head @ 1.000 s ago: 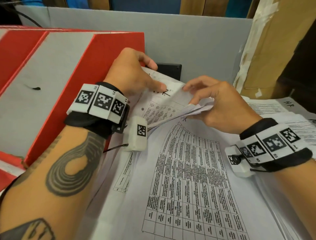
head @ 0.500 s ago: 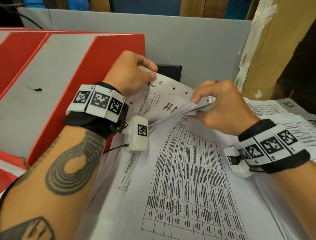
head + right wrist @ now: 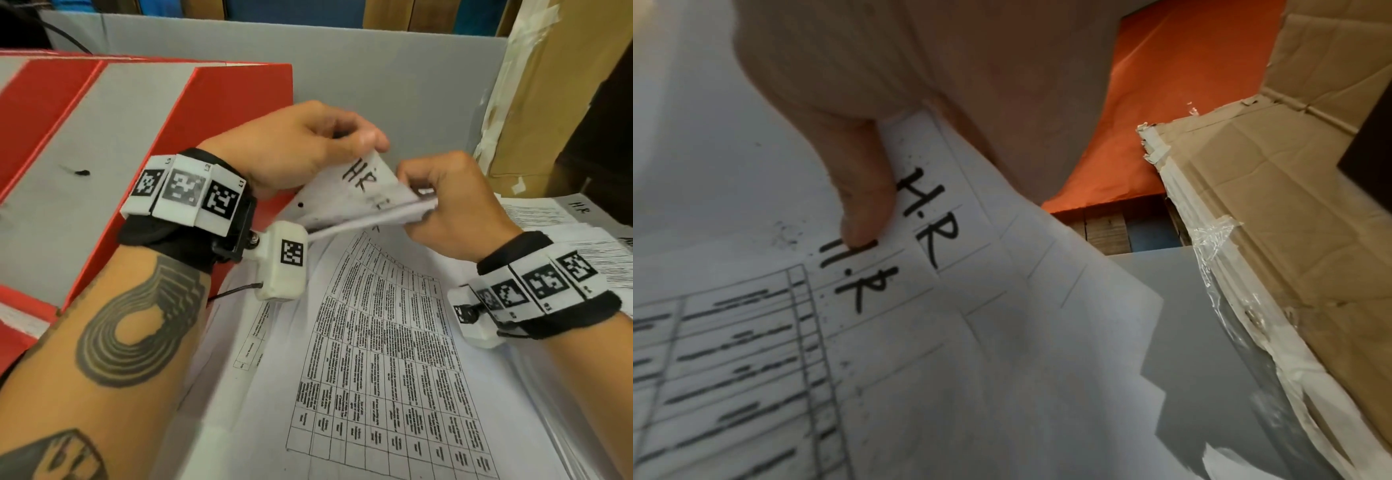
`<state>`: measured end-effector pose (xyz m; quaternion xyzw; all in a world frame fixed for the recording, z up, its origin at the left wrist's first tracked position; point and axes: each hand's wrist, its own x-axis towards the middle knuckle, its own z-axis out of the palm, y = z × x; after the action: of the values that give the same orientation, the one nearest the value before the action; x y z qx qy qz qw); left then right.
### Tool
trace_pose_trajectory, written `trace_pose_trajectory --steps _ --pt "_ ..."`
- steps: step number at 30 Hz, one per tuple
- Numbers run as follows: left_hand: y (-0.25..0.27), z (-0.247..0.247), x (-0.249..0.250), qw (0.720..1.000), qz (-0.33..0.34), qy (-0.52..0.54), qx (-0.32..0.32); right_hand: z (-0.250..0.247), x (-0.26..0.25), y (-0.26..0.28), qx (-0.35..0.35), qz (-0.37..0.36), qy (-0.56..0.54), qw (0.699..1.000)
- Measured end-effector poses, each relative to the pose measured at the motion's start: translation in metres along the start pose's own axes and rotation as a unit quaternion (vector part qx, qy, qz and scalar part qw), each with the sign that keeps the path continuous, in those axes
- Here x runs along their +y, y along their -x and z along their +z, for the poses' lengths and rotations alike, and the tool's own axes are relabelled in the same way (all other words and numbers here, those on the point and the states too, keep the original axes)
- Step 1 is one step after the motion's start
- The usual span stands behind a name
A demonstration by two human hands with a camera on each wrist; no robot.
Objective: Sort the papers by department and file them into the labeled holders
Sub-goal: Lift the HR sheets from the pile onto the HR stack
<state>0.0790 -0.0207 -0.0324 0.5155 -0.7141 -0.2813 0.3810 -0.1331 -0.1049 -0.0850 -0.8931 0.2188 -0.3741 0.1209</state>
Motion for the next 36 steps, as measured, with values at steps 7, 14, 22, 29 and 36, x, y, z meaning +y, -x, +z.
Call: trace_pose_trajectory --steps 7,14,22,29,36 --pt "0.039 -0.009 0.024 0.975 -0.088 -0.195 0.056 -0.038 -0.031 -0.023 0.159 0.029 0.002 0.987" --pt "0.035 -0.015 0.03 0.935 -0.034 -0.099 0.338 -0.096 -0.154 -0.007 0.001 0.056 0.182 0.982" --pt "0.02 -0.022 0.059 0.912 0.147 0.138 0.356 -0.105 -0.064 -0.008 0.264 0.175 -0.31 0.896" --pt "-0.006 -0.005 0.065 0.913 0.059 -0.214 0.342 -0.099 -0.057 -0.015 0.323 0.162 -0.132 0.923" --pt "0.006 0.035 0.003 0.931 0.075 0.109 0.339 -0.067 -0.027 0.007 0.237 0.218 -0.211 0.923"
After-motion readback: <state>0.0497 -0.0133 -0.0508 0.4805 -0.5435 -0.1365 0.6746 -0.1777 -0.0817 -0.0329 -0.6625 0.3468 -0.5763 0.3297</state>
